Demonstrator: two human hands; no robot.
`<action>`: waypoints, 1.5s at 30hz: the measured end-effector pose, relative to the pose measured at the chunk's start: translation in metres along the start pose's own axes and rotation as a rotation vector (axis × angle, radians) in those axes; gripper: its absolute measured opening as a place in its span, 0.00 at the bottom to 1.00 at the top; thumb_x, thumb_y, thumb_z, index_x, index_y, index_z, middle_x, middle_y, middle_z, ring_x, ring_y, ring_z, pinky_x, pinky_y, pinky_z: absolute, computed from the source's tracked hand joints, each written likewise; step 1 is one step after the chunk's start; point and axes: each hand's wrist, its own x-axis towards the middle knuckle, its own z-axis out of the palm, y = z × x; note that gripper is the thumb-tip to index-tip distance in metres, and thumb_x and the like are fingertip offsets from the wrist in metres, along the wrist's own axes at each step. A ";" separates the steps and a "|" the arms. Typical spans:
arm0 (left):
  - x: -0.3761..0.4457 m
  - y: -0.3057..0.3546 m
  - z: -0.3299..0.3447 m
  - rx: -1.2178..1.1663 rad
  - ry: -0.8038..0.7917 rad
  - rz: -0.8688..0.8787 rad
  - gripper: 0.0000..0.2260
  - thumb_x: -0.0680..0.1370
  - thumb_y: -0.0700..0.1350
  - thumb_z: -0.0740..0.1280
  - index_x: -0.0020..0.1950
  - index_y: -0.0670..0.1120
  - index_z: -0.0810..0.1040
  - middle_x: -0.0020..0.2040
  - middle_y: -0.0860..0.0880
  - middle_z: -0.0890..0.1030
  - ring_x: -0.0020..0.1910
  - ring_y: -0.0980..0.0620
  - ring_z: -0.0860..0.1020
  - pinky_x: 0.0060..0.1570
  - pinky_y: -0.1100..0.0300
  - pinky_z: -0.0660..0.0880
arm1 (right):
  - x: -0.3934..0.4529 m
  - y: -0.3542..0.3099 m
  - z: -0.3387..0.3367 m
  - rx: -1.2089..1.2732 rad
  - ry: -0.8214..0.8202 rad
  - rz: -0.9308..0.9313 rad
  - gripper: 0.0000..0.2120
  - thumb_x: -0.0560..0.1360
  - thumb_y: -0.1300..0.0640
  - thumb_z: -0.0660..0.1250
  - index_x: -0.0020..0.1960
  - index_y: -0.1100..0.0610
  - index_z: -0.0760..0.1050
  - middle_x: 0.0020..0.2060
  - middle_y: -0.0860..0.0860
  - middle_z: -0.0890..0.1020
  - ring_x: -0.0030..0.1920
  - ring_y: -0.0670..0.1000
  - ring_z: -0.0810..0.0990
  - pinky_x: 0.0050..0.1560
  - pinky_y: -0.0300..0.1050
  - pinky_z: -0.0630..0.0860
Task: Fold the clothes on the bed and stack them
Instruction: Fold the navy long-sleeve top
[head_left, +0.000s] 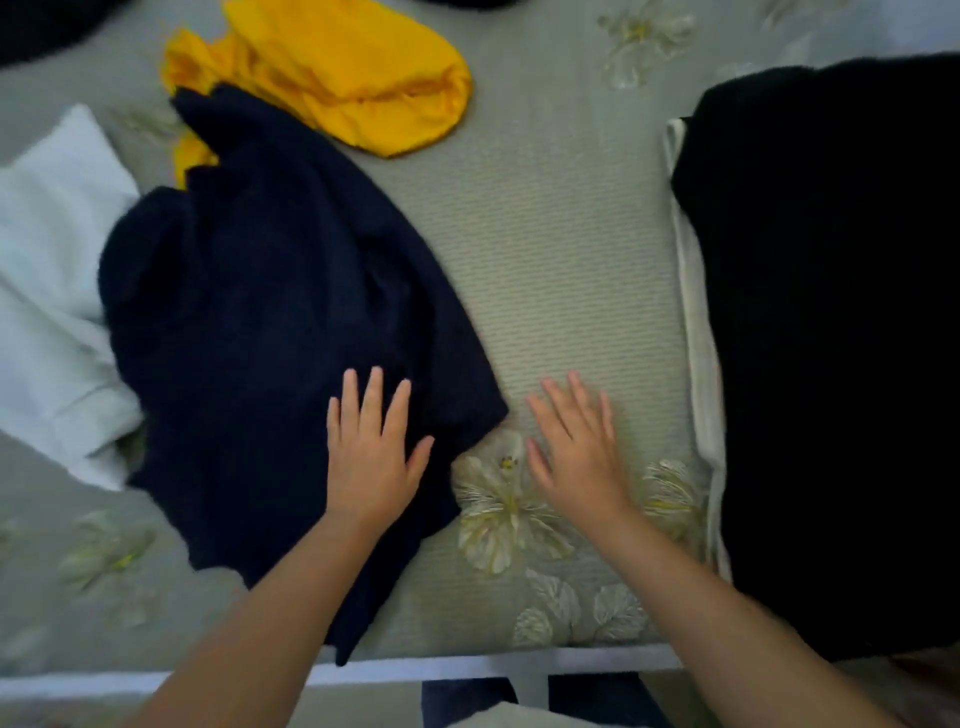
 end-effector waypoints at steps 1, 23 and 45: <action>-0.018 -0.012 0.004 -0.010 -0.118 -0.107 0.33 0.71 0.51 0.72 0.69 0.38 0.65 0.69 0.32 0.63 0.69 0.29 0.58 0.65 0.36 0.57 | 0.009 -0.011 0.006 -0.017 -0.050 -0.060 0.25 0.60 0.61 0.77 0.56 0.63 0.78 0.56 0.62 0.79 0.59 0.69 0.74 0.54 0.72 0.65; -0.139 -0.149 -0.027 -1.110 -0.286 -0.383 0.05 0.75 0.43 0.66 0.40 0.52 0.75 0.35 0.55 0.77 0.37 0.57 0.75 0.41 0.64 0.70 | 0.018 -0.128 -0.042 -0.185 -0.663 -0.216 0.05 0.79 0.58 0.55 0.46 0.56 0.67 0.35 0.51 0.75 0.37 0.53 0.73 0.35 0.41 0.57; -0.142 -0.262 0.006 -0.456 -0.155 -0.144 0.22 0.70 0.25 0.59 0.64 0.35 0.72 0.63 0.37 0.74 0.61 0.38 0.71 0.61 0.47 0.67 | -0.061 -0.258 0.115 -0.236 -0.509 -0.307 0.17 0.45 0.59 0.80 0.31 0.55 0.78 0.27 0.49 0.77 0.28 0.49 0.77 0.28 0.34 0.72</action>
